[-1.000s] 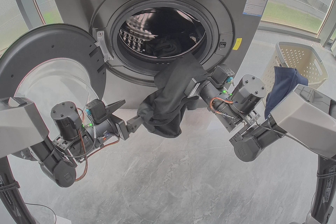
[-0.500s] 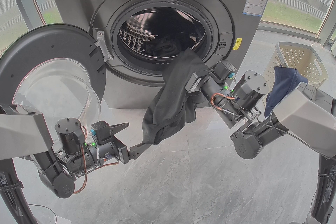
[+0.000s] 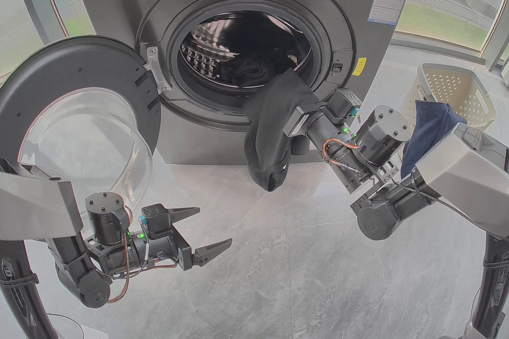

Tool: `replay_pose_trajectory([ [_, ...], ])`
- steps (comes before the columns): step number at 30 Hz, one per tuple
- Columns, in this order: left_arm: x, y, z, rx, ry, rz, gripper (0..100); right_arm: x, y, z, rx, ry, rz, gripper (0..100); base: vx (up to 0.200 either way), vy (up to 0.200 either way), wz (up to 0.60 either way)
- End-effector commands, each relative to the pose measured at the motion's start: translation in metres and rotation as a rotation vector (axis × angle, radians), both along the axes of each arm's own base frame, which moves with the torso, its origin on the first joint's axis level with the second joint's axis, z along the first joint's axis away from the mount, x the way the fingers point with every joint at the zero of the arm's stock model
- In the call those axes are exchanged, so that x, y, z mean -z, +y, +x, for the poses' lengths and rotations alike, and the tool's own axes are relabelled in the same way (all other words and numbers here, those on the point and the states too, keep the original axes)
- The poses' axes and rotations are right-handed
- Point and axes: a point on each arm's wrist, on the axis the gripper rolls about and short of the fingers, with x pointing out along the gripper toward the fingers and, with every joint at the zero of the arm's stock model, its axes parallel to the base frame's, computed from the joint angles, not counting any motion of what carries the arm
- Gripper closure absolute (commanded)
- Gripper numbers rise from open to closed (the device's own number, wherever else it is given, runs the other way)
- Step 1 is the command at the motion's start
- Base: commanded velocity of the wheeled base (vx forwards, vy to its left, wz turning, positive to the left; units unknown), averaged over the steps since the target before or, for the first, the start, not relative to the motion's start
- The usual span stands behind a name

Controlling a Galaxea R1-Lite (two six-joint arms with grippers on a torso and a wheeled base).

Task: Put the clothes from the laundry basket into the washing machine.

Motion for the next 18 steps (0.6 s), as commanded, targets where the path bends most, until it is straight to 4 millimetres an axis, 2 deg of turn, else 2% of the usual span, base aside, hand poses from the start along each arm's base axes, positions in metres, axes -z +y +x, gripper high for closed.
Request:
replay_pose_trajectory([
  [1,0.001,-0.008,0.007,0.015,-0.015,-0.009,0,0.002,0.003,-0.004,0.0,0.014,0.006,100,0.0,0.0,0.0],
  [6,-0.016,-0.029,0.031,0.015,-0.1,-0.089,0,0.007,0.007,-0.005,-0.007,0.024,-0.002,100,0.0,0.0,0.0],
  [8,-0.022,-0.035,0.035,0.011,-0.116,-0.111,0,0.007,0.009,-0.006,-0.013,0.024,-0.001,100,0.0,0.0,0.0],
  [9,-0.029,-0.044,0.039,0.003,-0.137,-0.146,0,0.006,0.01,-0.007,-0.015,0.021,0.0,100,0.0,0.0,0.0],
  [18,-0.033,-0.075,0.043,0.069,-0.157,-0.192,0,0.008,0.018,-0.01,-0.032,0.029,-0.008,100,0.0,0.0,0.0],
])
